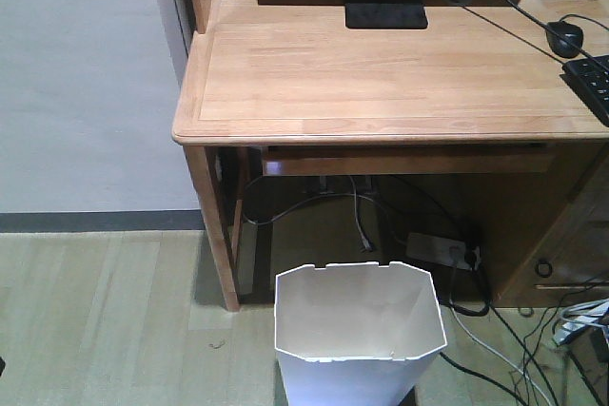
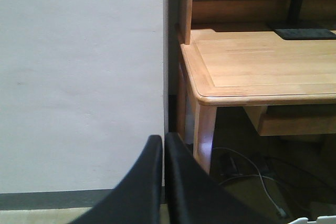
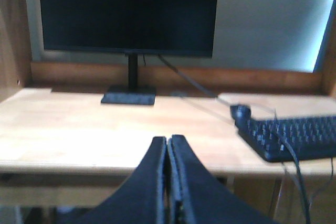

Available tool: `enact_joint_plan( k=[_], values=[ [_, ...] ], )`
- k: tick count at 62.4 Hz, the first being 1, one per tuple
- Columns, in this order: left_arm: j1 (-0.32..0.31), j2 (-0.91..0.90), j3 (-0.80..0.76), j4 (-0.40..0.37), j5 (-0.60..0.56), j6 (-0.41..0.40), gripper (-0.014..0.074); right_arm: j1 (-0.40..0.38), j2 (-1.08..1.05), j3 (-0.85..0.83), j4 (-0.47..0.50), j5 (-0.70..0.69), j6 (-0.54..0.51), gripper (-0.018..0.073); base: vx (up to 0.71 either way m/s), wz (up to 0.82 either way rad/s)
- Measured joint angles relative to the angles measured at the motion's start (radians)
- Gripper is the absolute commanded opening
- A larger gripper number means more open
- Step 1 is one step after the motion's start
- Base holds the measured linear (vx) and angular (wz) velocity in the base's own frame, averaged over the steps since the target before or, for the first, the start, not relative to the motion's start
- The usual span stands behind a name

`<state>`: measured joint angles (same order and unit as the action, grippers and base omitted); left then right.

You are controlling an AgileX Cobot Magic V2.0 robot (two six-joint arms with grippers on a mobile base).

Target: Move trash bin to bedside with robot

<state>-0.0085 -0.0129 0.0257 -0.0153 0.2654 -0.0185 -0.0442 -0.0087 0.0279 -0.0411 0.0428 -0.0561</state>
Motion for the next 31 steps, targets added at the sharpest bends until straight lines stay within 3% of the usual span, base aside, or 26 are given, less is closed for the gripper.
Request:
enact_joint_plan(
  k=[19, 31],
  values=[
    [0.000, 0.000, 0.000, 0.000, 0.000, 0.000, -0.0006, 0.000, 0.004, -0.008, 0.008, -0.017, 0.000, -0.0009, 0.00, 0.00],
    [0.000, 0.000, 0.000, 0.000, 0.000, 0.000, -0.0006, 0.000, 0.122, -0.108, 0.009, 0.007, 0.001, -0.0009, 0.00, 0.00]
  ],
)
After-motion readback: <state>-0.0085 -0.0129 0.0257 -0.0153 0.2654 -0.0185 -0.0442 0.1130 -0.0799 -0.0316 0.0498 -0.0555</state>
